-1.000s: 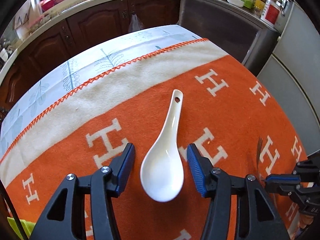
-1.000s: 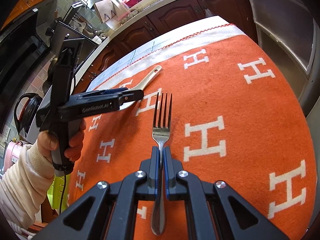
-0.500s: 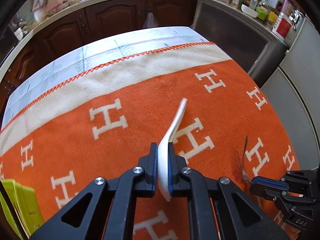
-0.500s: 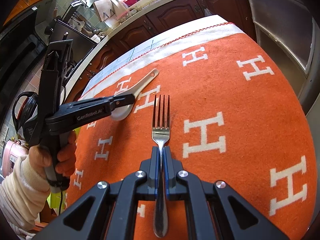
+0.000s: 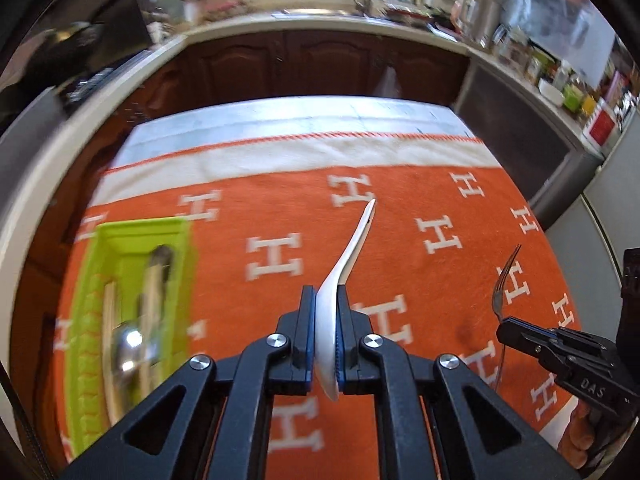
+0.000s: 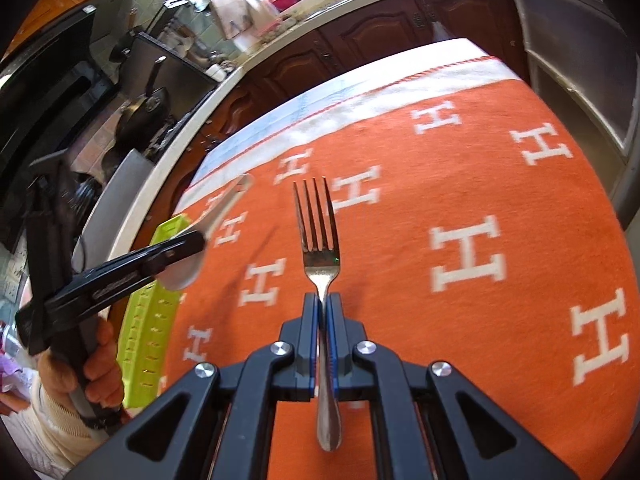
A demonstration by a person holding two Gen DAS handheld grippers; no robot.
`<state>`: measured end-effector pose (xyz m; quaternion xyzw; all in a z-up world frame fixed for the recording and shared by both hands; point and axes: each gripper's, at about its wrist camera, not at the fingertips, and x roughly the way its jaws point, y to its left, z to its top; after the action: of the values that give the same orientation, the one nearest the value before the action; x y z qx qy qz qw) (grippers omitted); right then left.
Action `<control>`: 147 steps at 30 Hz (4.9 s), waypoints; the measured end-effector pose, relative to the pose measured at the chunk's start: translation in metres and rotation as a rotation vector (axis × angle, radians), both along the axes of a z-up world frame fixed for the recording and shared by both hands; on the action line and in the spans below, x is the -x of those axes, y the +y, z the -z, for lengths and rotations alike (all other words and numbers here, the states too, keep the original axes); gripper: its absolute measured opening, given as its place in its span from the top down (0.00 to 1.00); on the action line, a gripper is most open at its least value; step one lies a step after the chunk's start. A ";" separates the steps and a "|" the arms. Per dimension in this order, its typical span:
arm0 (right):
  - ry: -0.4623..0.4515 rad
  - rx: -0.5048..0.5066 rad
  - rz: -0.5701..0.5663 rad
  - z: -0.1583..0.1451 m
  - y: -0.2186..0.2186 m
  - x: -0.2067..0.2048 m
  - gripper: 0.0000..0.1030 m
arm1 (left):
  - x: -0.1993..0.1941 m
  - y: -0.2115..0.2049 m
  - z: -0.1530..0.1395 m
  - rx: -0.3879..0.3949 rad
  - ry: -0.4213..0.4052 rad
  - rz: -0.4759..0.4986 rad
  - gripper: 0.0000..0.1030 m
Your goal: Organize utensils
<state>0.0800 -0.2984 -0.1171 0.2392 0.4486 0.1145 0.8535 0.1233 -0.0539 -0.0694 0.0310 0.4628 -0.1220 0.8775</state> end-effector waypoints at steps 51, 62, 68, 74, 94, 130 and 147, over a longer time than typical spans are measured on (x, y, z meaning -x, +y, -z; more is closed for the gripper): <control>0.100 0.155 -0.189 -0.015 0.229 -0.039 0.93 | 0.089 0.210 -0.007 0.056 -0.159 -0.455 0.26; 0.025 0.225 -0.104 -0.037 0.183 0.000 0.94 | 0.103 0.161 -0.027 0.000 -0.151 -0.360 0.01; -0.030 0.297 -0.049 -0.061 0.159 0.024 0.85 | 0.104 0.124 -0.035 -0.060 -0.123 -0.295 0.01; -0.070 0.330 0.008 -0.081 0.141 0.042 0.74 | 0.105 0.102 -0.054 -0.045 -0.115 -0.252 0.01; -0.251 0.450 0.127 -0.139 0.132 0.092 0.50 | 0.125 0.069 -0.085 -0.060 -0.178 -0.236 0.01; -0.202 0.429 0.122 -0.123 0.128 0.098 0.50 | 0.132 0.058 -0.082 -0.043 -0.159 -0.216 0.01; -0.200 0.430 0.121 -0.123 0.127 0.097 0.50 | 0.133 0.054 -0.081 -0.045 -0.157 -0.212 0.01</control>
<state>-0.0169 -0.1717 0.0062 0.0657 0.3608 -0.0118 0.9302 -0.0094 0.0002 0.0114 0.0108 0.3959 -0.0153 0.9181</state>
